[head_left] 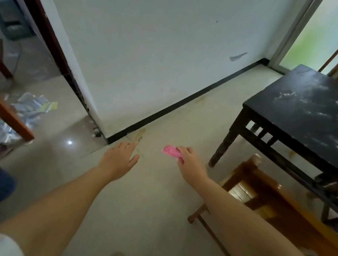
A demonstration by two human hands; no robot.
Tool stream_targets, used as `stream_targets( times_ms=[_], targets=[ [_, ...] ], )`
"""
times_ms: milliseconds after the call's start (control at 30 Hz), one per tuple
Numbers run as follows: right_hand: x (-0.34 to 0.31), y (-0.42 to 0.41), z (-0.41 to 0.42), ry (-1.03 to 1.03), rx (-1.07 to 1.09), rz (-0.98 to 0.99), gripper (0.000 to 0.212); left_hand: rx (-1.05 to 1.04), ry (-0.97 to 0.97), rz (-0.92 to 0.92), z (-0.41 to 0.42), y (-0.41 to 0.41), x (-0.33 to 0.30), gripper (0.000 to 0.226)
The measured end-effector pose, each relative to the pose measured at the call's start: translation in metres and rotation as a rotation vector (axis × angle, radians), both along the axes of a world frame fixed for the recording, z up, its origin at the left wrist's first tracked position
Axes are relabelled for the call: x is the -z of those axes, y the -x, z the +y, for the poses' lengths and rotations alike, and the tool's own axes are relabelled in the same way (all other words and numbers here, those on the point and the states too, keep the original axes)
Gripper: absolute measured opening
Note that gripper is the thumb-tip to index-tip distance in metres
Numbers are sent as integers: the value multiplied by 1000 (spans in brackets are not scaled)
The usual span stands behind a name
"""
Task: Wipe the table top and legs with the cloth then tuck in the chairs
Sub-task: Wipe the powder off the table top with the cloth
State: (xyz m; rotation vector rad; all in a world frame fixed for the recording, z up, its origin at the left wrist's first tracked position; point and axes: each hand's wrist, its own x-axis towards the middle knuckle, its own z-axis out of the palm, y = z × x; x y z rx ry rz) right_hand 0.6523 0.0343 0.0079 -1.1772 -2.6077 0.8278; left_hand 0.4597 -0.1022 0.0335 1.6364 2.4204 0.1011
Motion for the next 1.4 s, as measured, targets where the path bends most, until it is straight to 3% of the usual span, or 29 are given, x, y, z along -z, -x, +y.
stream_targets(
  times_ms=[267,500,833,1233,1400],
  targets=[
    [15,70,124,20,356,91,30,253,11,-2,173,99,8,53],
    [10,61,208,22,728,116,29,550,4,-30,334,122,-2,54],
    [17,-25,348,-72,1146,69,31,902,5,-70,553,16,9,55],
    [18,-123,503,-41,1435,-15,36,1198,108,-64,779,-104,23,54],
    [27,-146,568,-72,1637,14,35,1459,109,-70,881,-161,31,55]
  ],
)
